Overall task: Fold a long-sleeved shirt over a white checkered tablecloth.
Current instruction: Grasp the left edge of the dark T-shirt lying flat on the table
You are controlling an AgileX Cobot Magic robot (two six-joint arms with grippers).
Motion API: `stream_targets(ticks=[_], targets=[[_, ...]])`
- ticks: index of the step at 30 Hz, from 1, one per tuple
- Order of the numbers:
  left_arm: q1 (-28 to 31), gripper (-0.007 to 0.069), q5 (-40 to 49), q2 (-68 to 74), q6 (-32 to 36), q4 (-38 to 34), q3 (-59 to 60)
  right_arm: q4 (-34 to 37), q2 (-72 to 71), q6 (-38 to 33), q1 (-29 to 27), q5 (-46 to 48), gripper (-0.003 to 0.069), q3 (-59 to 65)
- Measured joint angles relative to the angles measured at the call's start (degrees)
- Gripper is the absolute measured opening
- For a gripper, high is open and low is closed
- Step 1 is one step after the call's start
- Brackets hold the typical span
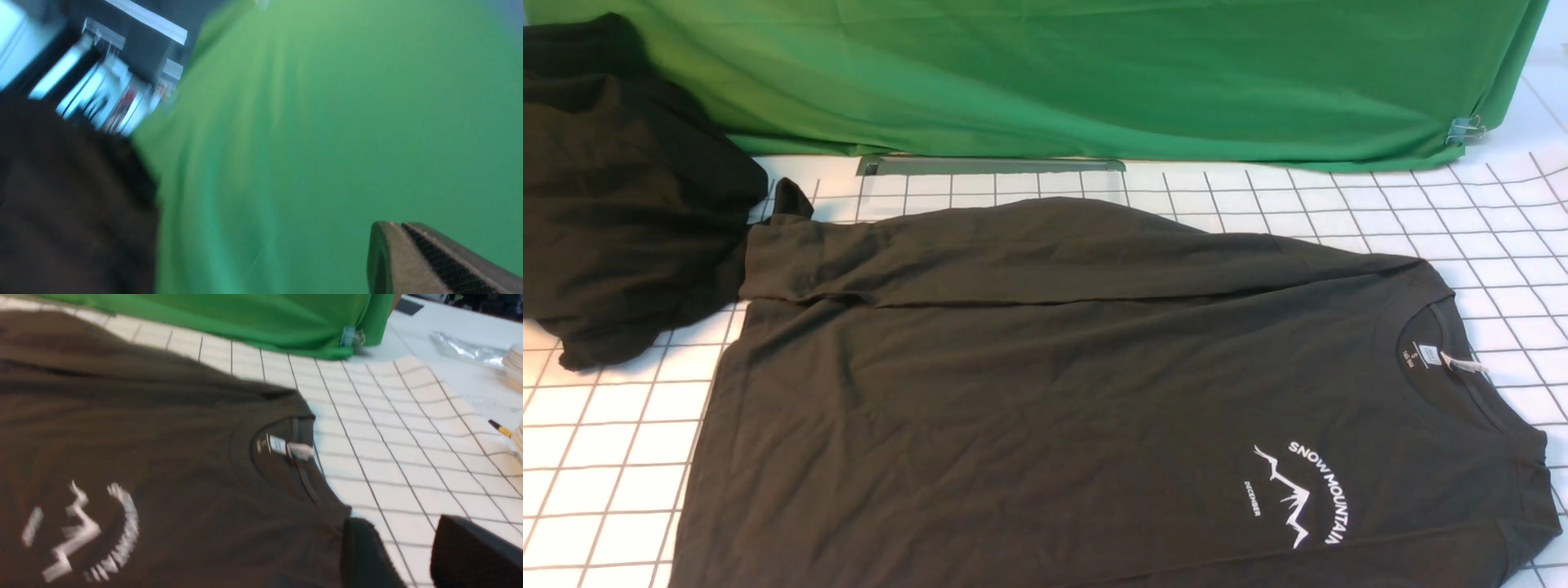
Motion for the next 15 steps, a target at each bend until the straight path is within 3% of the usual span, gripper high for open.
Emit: stream_targets(ticks=[4, 6, 7, 10, 12, 13, 15], targets=[[0.00, 0.0021, 8.49, 0.83, -3.88, 6.23, -9.31, 8.35, 0.00, 10.00, 0.00, -8.71, 0.0242, 0.00], [0.00, 0.0021, 22.32, 6.05, -4.46, 12.21, -20.47, 11.81, 0.00, 20.88, 0.00, -15.19, 0.0242, 0.00], [0.00, 0.0021, 23.60, 7.21, -4.40, 12.92, -22.25, 12.09, 0.00, 21.70, 0.00, -15.57, 0.0242, 0.00], [0.00, 0.0021, 48.82, 20.34, 1.59, 15.80, -37.05, 13.33, 0.00, 29.82, 0.00, -21.85, 0.0242, 0.00], [0.00, 0.0021, 56.83, 25.55, 4.55, 15.51, -40.38, 13.58, 0.00, 30.45, 0.00, -23.21, 0.0242, 0.00], [0.00, 0.0021, 65.19, 31.61, 8.98, 14.48, -44.53, 13.74, 0.00, 30.85, 0.00, -24.38, 0.0242, 0.00], [0.00, 0.0021, 73.74, 39.74, 15.17, 12.20, -47.05, 13.80, 0.00, 31.31, 0.00, -24.72, 0.0242, 0.00]])
